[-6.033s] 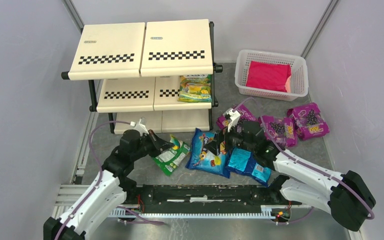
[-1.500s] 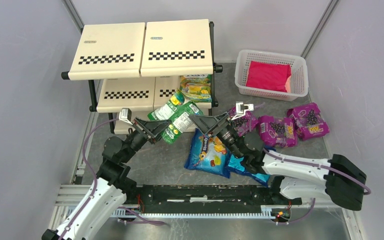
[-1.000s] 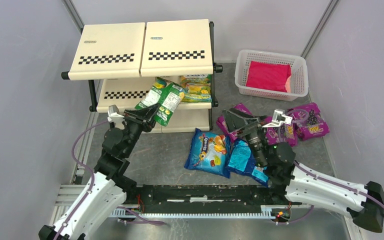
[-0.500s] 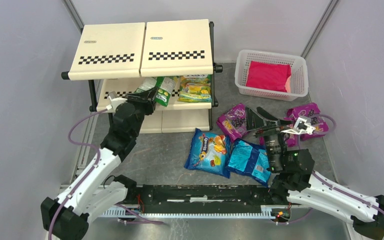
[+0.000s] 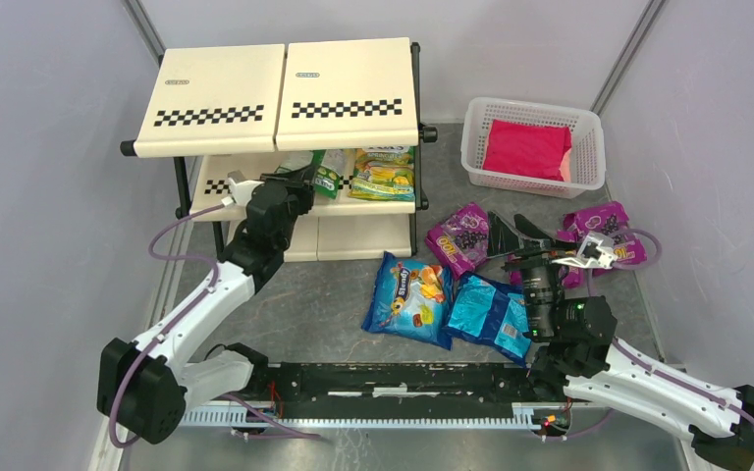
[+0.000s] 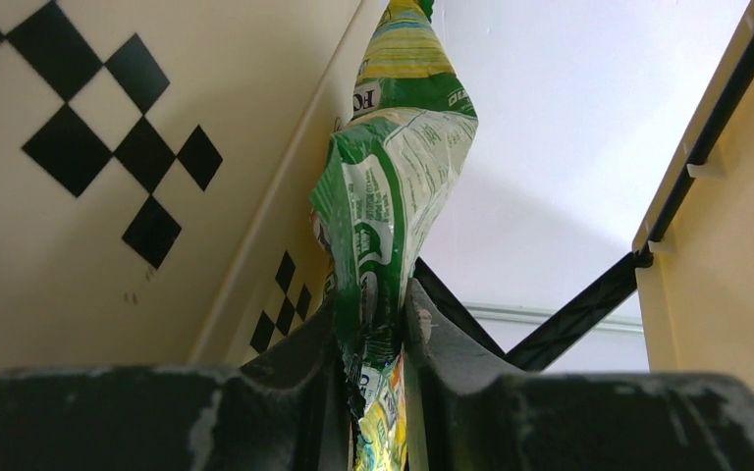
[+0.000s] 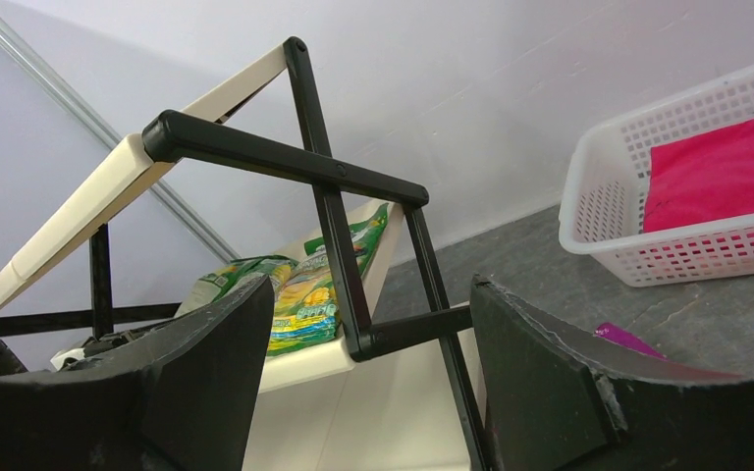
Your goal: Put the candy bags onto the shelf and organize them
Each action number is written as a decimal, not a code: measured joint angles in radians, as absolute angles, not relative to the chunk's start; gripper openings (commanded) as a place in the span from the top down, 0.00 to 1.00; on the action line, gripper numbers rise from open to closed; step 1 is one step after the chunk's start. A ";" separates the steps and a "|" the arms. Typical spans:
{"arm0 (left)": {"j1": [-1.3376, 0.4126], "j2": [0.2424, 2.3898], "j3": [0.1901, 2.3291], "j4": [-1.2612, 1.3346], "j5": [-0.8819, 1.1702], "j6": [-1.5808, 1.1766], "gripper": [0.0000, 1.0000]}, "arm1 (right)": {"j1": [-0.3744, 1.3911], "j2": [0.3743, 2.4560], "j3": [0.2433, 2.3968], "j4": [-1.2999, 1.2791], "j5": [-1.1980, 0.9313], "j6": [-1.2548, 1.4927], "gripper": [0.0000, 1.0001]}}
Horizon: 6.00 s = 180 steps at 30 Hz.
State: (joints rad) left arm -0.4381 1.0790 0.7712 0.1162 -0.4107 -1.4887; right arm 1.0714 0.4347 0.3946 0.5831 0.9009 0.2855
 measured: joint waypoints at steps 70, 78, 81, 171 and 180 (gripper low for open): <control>-0.436 0.723 0.681 -0.336 0.183 -0.887 0.00 | 1.071 0.606 0.474 0.142 0.715 0.340 0.18; -0.438 0.808 0.525 -0.224 0.451 -0.790 0.00 | 1.071 0.751 0.379 0.041 0.579 0.421 0.17; -0.454 0.833 0.477 -0.178 0.480 -0.792 0.01 | 1.071 0.799 0.379 0.031 0.555 0.433 0.16; -0.776 0.876 0.156 0.317 0.245 -1.343 0.98 | 1.656 1.564 0.928 -0.311 0.701 0.408 0.20; -0.776 0.860 0.156 0.315 0.245 -1.346 0.98 | 1.699 1.731 1.070 -0.521 0.985 0.523 0.59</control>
State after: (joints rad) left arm -0.7765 0.8597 0.1562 0.3149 0.2451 -1.3457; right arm 1.6985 1.7306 1.0702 -0.5209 0.9848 0.5228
